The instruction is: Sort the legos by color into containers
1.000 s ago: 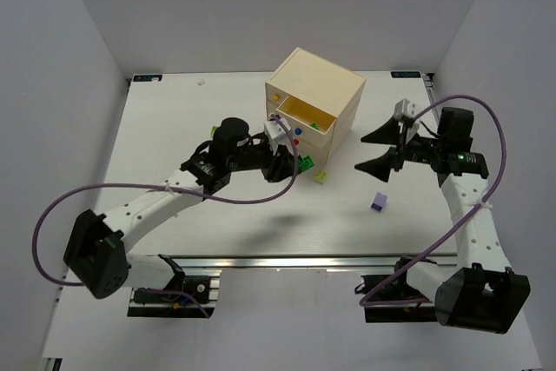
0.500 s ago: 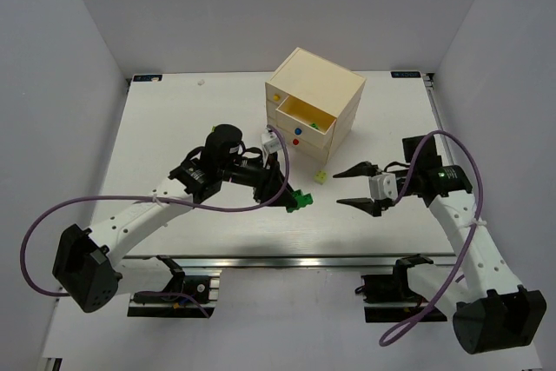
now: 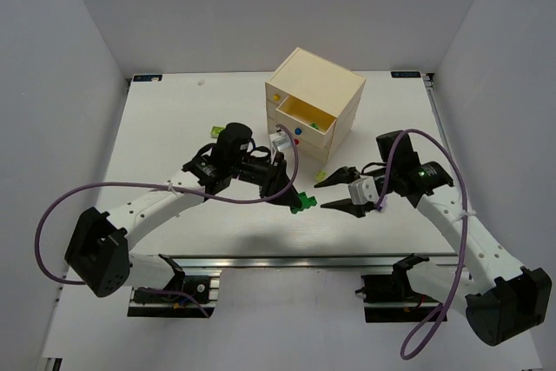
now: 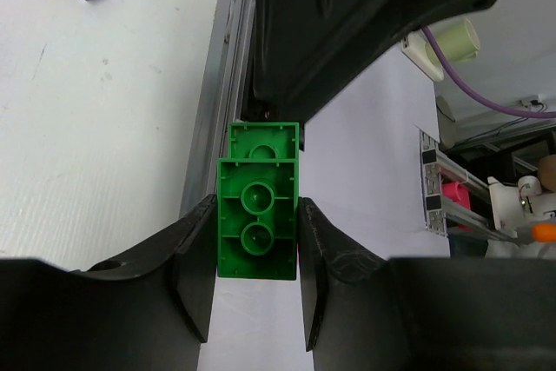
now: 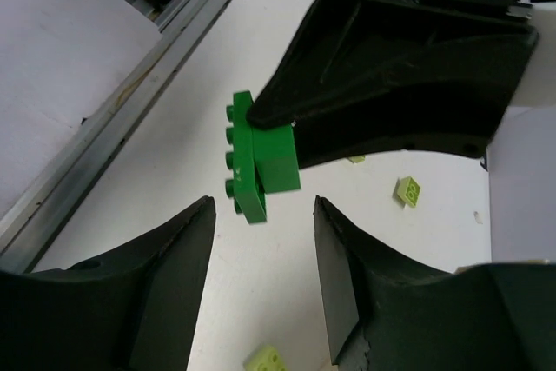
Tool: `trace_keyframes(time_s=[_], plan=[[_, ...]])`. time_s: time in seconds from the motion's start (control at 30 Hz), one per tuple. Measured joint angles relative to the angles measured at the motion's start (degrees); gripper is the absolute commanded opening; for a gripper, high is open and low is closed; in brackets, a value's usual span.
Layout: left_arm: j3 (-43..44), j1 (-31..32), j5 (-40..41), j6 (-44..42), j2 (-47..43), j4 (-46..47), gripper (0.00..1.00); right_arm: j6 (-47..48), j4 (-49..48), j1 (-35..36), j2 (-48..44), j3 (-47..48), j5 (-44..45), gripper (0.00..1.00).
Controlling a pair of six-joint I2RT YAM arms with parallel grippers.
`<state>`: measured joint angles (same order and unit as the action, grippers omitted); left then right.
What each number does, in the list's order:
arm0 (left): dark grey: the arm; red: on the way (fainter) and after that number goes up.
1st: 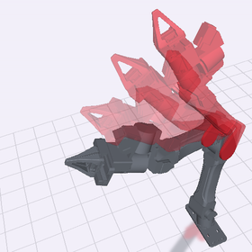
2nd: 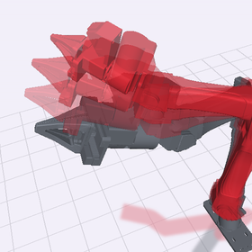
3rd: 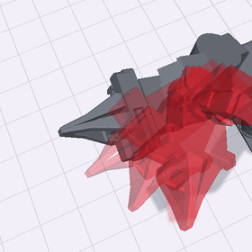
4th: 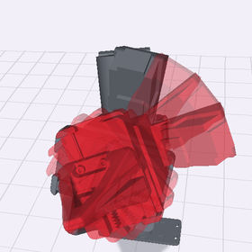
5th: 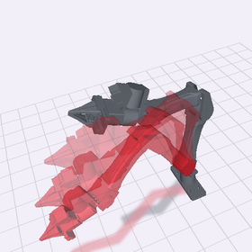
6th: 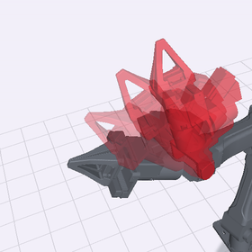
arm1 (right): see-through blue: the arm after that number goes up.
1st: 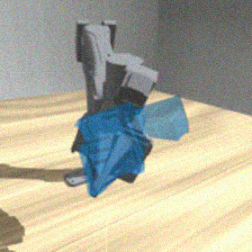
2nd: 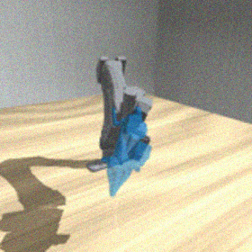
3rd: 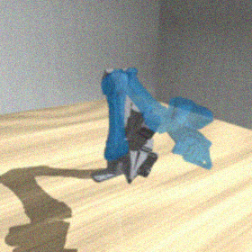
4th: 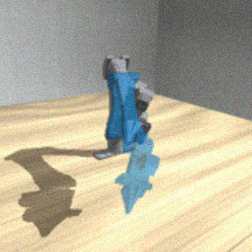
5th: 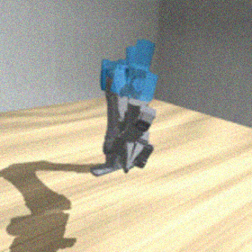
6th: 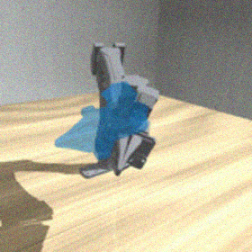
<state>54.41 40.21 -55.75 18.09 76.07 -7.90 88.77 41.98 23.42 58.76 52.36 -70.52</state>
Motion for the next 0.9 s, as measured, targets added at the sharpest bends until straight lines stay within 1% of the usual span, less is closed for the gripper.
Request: trace_keyframes(time_s=[0.23, 0.3, 0.33, 0.4, 0.57, 0.67, 0.77, 0.8, 0.9], plan=[[2.4, 0.0, -0.1, 0.0, 1.0, 0.1, 0.07, -4.6, -4.5, 5.0, 0.3, -1.3, 4.1, 0.50], [2.5, -0.1, -0.2, -0.1, 1.0, -0.5, 0.07, -5.8, -5.5, 5.5, 0.3, -1.9, 5.4, 0.44], [2.5, -0.1, -0.2, -0.1, 1.0, -0.8, 0.07, -6.5, -6.2, 5.9, 0.4, -2.1, 6.3, 0.39], [2.5, -0.1, -0.2, -0.2, 1.1, -1.2, 0.07, -7.9, -7.2, 6.4, 0.4, -2.2, 7.4, 0.33], [2.5, -0.4, 0.0, -0.3, 1.2, -2.0, 0.07, -11.2, -9.0, 7.5, 0.4, -2.2, 9.6, 0.20], [2.8, -0.6, 0.6, -0.7, 1.2, -2.0, 0.06, -13.3, -9.6, 8.1, 0.4, -2.3, 10.3, 0.00], [2.8, -0.6, 1.6, -0.7, 1.2, -2.0, 0.04, -14.3, -9.9, 8.3, 0.4, -2.3, 11.2, 0.00], [2.8, -0.6, 2.1, -0.7, 1.2, -2.0, 0.02, -14.2, -9.9, 8.3, 0.4, -2.3, 11.4, 0.00], [3.1, -0.5, 3.6, -0.7, 1.2, -2.0, 0.02, -13.3, -9.4, 8.6, 0.3, -2.3, 11.7, 0.00]])
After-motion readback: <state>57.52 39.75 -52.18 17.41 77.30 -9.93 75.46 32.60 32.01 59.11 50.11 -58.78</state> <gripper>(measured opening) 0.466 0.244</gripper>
